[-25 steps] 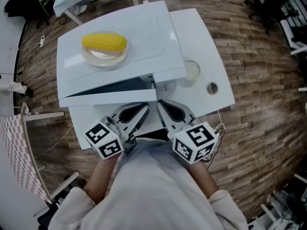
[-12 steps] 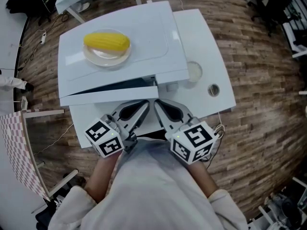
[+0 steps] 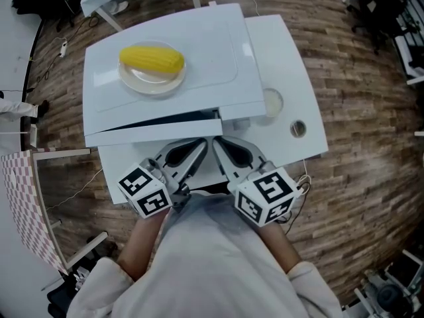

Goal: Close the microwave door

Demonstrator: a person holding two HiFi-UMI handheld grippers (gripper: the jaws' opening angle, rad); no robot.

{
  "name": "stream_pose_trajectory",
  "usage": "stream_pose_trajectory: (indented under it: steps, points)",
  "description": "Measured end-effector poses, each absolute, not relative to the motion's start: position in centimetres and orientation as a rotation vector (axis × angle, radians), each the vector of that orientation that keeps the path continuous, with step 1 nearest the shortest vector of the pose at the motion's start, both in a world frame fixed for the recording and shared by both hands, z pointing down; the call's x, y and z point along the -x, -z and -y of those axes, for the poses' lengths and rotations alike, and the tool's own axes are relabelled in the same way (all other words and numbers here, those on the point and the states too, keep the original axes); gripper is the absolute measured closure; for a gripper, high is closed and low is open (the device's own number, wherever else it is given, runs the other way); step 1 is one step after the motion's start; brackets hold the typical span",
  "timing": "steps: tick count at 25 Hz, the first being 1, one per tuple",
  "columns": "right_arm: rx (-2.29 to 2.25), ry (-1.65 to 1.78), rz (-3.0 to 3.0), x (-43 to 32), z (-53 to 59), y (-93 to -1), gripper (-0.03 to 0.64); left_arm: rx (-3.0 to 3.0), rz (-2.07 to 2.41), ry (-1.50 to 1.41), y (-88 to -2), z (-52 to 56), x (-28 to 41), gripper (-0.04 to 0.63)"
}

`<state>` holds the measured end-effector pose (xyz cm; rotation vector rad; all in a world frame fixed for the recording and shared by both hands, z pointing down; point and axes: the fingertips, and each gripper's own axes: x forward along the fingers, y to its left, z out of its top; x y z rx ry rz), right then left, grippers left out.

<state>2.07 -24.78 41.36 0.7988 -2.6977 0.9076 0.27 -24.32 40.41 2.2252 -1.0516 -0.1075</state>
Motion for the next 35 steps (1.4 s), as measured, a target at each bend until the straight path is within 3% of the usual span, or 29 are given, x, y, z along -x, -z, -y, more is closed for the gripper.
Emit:
stream_pose_trajectory:
  steps: [35]
  points:
    - [-0.891, -0.951, 2.701, -1.6, 26.1, -41.1, 0.594, -2.213, 1.043, 0.120, -40.7, 25.2, 0.6, 0.577]
